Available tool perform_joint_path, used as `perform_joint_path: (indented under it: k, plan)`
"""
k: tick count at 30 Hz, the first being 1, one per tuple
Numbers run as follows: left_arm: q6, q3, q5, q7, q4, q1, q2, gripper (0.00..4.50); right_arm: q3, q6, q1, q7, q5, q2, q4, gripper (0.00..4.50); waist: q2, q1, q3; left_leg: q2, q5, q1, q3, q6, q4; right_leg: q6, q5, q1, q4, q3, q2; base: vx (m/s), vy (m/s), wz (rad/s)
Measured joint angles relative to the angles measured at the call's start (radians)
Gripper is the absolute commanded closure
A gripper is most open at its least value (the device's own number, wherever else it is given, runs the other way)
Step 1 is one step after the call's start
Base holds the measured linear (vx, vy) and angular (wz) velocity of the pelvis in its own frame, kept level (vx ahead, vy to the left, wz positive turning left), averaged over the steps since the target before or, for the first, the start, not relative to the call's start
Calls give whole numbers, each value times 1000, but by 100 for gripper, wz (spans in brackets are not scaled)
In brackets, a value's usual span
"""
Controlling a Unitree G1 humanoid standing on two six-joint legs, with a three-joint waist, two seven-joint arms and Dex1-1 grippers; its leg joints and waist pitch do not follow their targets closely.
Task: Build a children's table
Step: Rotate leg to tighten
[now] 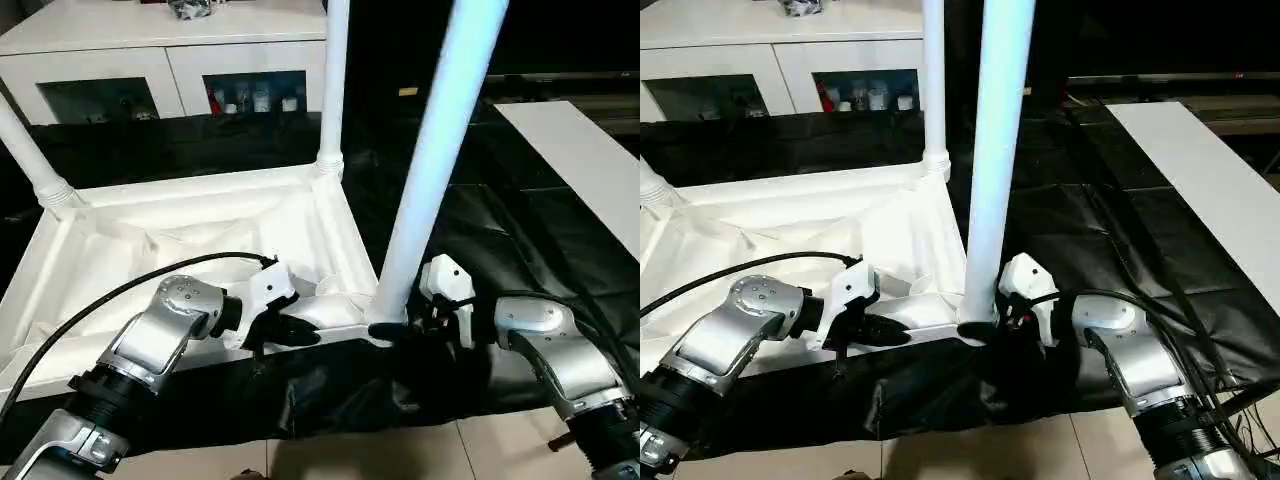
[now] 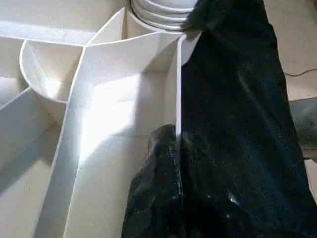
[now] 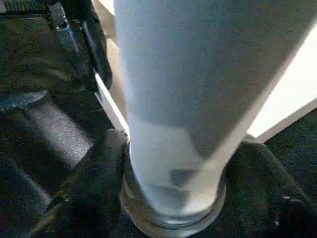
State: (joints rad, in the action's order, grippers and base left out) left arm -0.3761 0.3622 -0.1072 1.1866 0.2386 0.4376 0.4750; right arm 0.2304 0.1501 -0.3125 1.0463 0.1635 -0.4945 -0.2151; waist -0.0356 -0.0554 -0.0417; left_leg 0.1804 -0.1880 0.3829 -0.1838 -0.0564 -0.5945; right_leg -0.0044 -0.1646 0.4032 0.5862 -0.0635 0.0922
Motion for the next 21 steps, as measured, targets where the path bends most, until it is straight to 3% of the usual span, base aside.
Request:
perform_joint_path:
  k: [7, 11, 15, 21]
  plan:
    - [-8, -3, 0, -9, 3, 0, -1, 450, -17, 11, 0, -13, 9, 31, -24, 196, 0, 2, 0, 0, 0, -1, 0, 0, -1, 0, 0, 0, 3, 0, 0, 0, 0, 0]
    - [-8, -26, 23, -92, 42, 13, -47, 450, -37, 9, -26, -150, -15, 102, -95, 197, 2, 12, 1, 0, 0, -5, 0, 0, -5, 2, -1, -2, 8, 1, 0, 0, 0, 0]
    - [-23, -43, 66, -262, 127, 62, -153, 450, -76, 29, -82, -391, -70, 222, -199, 198, 4, 27, 1, -1, 0, -12, 1, 0, -5, 7, -4, -7, 7, 0, 1, 0, 0, 0]
    - [-62, -71, 101, -497, 246, 135, -319, 450, -157, 81, -187, -755, -124, 376, -332, 198, 2, 40, 0, -4, 0, -10, 11, 0, -4, 9, -5, -8, -12, -7, 1, -9, 2, -1]
